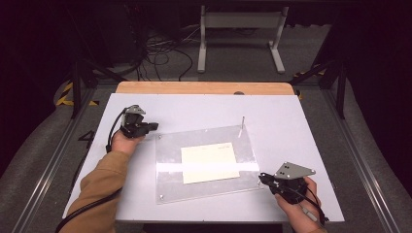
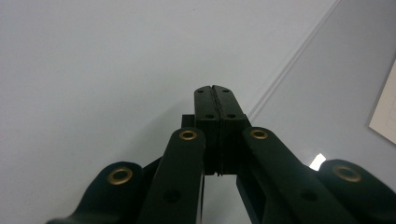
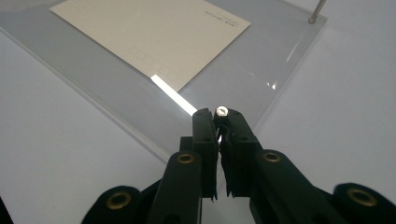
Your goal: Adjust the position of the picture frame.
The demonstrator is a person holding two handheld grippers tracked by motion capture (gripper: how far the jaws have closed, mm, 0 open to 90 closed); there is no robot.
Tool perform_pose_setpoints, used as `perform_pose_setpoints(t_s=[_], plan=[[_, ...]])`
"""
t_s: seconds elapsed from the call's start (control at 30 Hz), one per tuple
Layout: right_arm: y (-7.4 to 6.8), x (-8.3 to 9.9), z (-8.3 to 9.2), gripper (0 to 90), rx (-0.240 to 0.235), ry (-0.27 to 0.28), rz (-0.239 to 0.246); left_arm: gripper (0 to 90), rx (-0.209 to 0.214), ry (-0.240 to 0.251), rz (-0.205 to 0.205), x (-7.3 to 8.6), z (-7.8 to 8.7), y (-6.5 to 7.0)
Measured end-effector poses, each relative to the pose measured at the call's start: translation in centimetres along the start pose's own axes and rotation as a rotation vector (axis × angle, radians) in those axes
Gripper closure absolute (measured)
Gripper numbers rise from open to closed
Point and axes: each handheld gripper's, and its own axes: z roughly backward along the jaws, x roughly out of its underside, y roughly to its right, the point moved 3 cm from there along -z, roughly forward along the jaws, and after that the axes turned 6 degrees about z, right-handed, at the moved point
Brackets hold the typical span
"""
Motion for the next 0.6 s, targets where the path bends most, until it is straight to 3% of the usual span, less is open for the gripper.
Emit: perform_pose_setpoints(t_s=[0.1,0.13,0.27,0.33,0.43,0.6], plan=[[0.2,-0.6,0.3,84.4,0.020,0.004,0.028,89.3,-0.016,0.007,-0.011,0.2,0.3,-0.4],[0.3,-0.9,0.4,84.4,0.031,0.007,0.038,89.3,-0.008,0.003,0.003,0.3,0.4,-0.3],[1.6,-2.6,0.8,84.5,0.078,0.018,0.091,89.3,-0.021,0.016,0.004,0.5,0.9,-0.7],[2.7,-3.5,0.7,84.5,0.099,0.017,0.112,89.3,-0.010,0.018,0.026,0.7,1.1,-0.7],[5.0,-4.8,0.2,84.6,0.121,0.018,0.125,89.3,-0.018,0.016,0.019,0.9,1.2,-0.8],[8.4,-5.9,-1.6,84.6,0.138,0.003,0.115,89.3,-0.012,0.015,0.030,1.1,1.2,-0.8]])
